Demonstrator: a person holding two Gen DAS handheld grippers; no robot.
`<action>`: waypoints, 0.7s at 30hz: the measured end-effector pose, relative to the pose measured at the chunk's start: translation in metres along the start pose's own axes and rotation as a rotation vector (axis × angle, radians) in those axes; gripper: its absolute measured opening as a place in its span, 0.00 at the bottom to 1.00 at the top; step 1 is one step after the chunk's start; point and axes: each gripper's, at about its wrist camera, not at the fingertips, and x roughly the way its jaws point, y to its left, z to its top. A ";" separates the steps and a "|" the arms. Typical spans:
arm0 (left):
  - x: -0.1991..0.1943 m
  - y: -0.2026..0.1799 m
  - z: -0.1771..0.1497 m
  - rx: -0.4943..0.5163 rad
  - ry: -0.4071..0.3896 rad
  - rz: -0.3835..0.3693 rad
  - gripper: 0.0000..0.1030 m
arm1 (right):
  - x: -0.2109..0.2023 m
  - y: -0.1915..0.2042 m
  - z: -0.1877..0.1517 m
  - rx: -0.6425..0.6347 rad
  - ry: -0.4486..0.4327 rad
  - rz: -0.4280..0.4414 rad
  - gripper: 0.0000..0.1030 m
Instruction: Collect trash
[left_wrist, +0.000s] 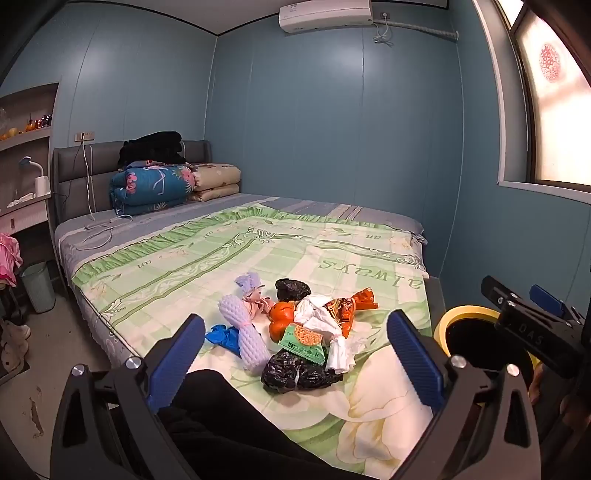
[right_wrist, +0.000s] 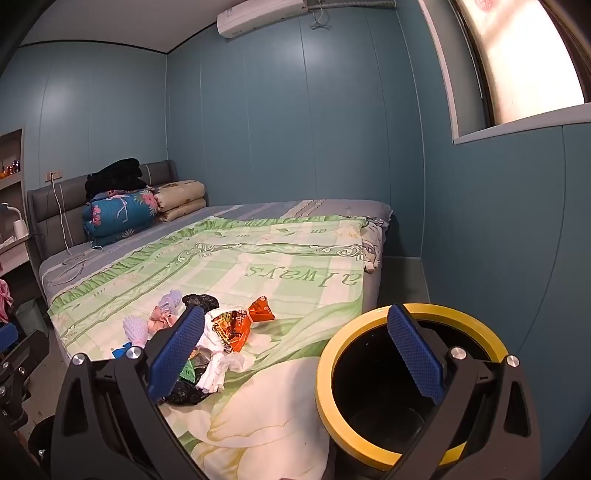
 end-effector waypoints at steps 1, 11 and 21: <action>0.000 0.000 0.000 -0.001 0.002 -0.002 0.92 | 0.000 0.000 0.000 0.000 0.001 0.001 0.93; 0.003 0.003 -0.004 -0.012 0.027 0.001 0.92 | 0.001 0.000 0.000 0.001 0.004 0.000 0.93; 0.004 0.005 -0.007 -0.013 0.031 0.001 0.92 | 0.001 0.002 0.001 0.001 0.006 -0.001 0.93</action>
